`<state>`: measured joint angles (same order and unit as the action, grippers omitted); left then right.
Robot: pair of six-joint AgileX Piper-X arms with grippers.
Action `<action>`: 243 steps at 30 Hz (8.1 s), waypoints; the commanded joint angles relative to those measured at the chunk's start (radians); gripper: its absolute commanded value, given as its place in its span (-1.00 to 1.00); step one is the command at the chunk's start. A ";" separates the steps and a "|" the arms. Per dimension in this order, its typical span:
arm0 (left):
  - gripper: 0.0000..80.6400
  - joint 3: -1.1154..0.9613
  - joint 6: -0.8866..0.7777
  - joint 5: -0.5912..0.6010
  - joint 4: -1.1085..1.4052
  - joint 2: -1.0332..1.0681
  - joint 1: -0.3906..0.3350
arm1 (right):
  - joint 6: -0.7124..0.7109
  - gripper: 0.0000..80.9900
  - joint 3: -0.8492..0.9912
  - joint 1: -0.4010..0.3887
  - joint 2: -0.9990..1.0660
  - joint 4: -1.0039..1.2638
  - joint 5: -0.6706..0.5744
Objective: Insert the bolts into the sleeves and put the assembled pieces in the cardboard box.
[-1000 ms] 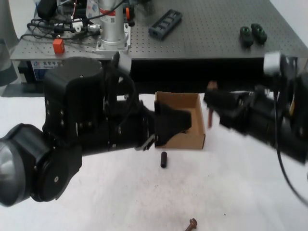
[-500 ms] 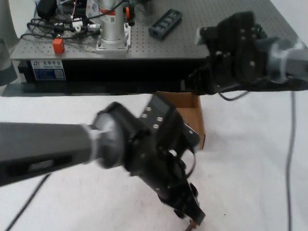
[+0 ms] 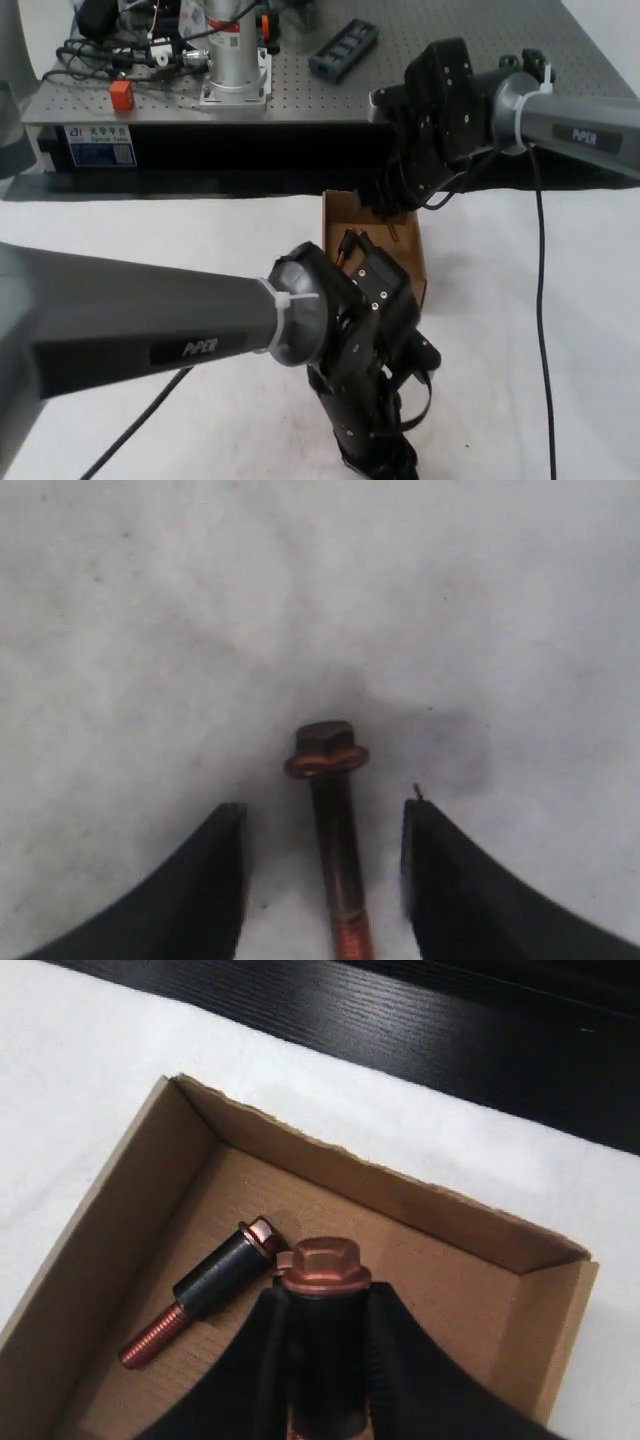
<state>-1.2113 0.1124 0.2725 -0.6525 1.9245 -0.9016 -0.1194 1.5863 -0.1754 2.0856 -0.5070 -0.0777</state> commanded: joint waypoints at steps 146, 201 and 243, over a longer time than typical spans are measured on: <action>-0.98 0.542 -0.872 0.570 1.212 -0.613 0.321 | 0.560 -0.91 -1.202 -0.201 -1.127 0.560 -0.719; -0.98 0.542 -0.870 0.667 1.208 -0.593 0.321 | 0.702 -0.91 -1.198 -0.209 -0.995 1.058 -0.591; -0.98 0.830 -0.543 -0.325 0.350 -1.260 0.321 | 0.096 -0.08 -0.084 -0.032 -0.088 0.033 -0.023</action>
<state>-0.4551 -0.3732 -0.0210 -0.2648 0.7981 -0.5788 -0.0079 1.4813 -0.2128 2.0477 -0.4784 -0.0897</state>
